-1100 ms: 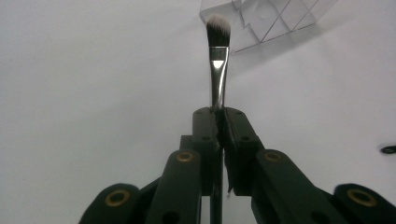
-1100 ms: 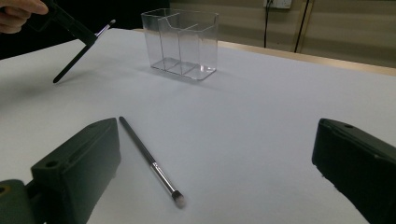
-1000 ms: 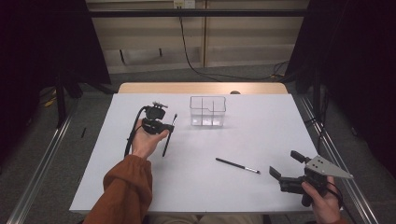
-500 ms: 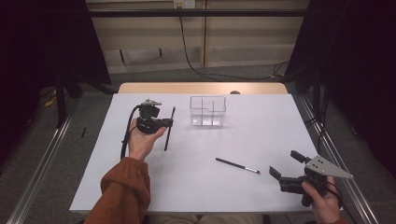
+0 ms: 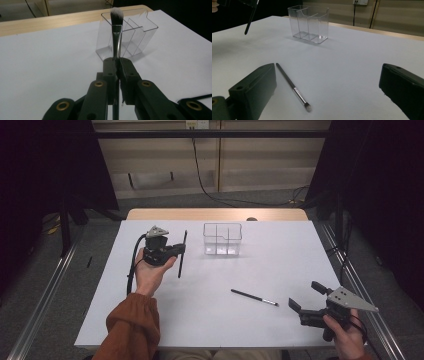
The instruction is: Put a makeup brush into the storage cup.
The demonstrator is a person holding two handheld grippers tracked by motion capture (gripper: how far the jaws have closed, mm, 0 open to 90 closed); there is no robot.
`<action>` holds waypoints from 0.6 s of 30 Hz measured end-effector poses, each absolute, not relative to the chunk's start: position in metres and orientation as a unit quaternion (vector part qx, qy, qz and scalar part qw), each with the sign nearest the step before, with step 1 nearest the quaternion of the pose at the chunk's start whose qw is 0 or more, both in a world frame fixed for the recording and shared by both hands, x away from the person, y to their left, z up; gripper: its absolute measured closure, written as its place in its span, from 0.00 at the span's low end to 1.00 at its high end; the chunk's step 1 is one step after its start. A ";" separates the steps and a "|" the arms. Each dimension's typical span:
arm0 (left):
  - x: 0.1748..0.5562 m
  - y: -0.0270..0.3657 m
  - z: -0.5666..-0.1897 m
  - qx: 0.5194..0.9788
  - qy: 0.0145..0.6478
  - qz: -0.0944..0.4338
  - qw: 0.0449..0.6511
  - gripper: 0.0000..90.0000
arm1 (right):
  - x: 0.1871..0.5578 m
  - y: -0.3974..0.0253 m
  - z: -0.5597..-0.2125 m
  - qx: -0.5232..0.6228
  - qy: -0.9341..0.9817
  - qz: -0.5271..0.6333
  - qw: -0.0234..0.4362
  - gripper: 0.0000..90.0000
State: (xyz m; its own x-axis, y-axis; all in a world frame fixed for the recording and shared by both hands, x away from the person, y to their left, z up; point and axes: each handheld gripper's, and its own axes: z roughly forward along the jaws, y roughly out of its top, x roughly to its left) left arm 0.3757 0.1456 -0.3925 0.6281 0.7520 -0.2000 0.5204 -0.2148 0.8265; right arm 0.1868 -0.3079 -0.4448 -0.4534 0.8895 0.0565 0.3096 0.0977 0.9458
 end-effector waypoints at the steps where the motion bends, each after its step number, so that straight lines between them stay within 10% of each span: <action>1: 0.375 0.146 -0.392 0.768 0.412 0.124 0.475 0.93 | 0.187 -0.308 -0.445 0.438 0.684 0.509 0.285 0.01; 18: 0.366 0.149 -0.385 0.729 0.395 0.148 0.539 0.93 | 0.187 -0.308 -0.445 0.439 0.681 0.512 0.285 0.01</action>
